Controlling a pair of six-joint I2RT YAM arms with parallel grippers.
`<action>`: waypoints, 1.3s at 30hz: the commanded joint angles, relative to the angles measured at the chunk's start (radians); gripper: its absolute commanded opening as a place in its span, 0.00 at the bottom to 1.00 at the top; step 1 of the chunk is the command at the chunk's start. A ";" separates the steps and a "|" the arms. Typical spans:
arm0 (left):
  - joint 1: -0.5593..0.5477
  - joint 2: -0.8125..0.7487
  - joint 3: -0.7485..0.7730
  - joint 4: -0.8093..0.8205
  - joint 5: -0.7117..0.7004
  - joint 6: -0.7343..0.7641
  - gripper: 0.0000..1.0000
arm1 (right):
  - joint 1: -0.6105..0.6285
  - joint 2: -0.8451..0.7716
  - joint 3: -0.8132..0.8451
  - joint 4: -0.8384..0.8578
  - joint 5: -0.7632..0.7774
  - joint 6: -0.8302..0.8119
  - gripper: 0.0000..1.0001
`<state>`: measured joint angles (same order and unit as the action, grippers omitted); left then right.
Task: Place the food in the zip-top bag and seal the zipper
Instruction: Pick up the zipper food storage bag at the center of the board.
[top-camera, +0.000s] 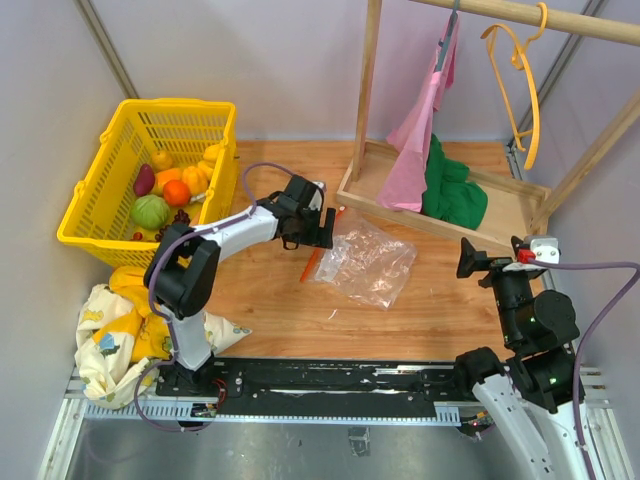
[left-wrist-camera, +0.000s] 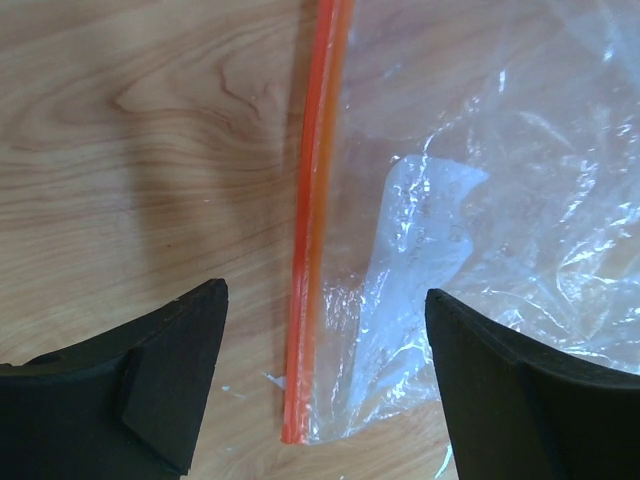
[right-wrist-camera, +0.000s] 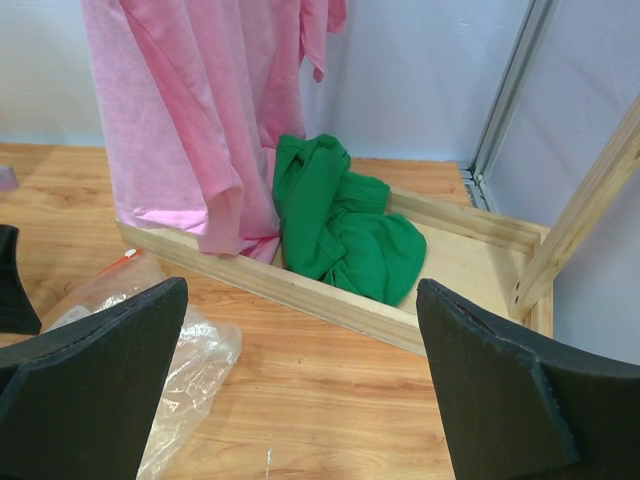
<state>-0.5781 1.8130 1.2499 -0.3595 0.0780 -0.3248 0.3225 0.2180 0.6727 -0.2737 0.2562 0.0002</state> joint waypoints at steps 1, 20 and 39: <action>0.006 0.070 0.025 0.030 0.076 -0.016 0.82 | 0.010 -0.013 -0.013 0.030 -0.034 0.005 0.98; 0.047 0.081 -0.062 0.130 0.220 -0.048 0.31 | 0.013 0.061 -0.010 0.038 -0.160 0.056 0.98; -0.068 -0.171 -0.121 0.111 -0.034 -0.044 0.00 | 0.013 0.262 -0.048 0.179 -0.465 0.278 0.98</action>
<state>-0.6044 1.7168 1.1366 -0.2352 0.1764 -0.3859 0.3229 0.4587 0.6399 -0.1722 -0.1352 0.2245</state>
